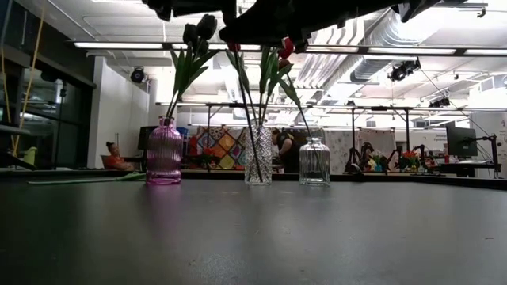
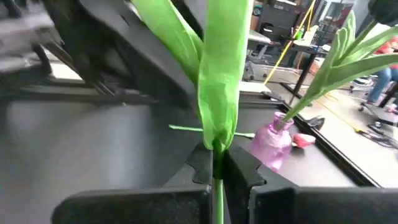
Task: Sort flowers into vase by color
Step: Put the bottom dark red flower into the right transparent vase
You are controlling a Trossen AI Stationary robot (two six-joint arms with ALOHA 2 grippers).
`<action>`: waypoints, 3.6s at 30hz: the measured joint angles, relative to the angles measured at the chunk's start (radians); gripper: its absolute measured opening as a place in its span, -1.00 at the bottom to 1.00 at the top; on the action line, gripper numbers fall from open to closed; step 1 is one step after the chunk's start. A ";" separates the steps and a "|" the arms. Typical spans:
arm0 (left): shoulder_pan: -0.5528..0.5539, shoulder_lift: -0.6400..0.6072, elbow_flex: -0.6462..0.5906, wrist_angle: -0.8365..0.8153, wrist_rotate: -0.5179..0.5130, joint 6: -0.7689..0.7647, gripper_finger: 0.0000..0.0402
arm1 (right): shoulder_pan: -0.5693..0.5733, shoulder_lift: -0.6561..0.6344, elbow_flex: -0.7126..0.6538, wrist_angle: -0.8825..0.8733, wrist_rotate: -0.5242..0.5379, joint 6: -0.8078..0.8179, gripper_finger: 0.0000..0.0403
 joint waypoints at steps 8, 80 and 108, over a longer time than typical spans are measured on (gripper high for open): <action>-0.084 -0.129 0.000 -0.199 -0.243 -0.009 -0.35 | 0.047 -0.142 -0.002 -0.288 0.305 0.024 -1.00; -0.102 -0.369 -0.200 -0.094 -0.269 0.025 -0.34 | -0.373 -0.460 -0.510 0.359 0.248 -0.008 0.32; 0.038 -0.433 -0.200 -0.378 -0.074 -0.299 -0.34 | -0.232 -0.765 -0.509 -0.459 0.202 0.360 0.42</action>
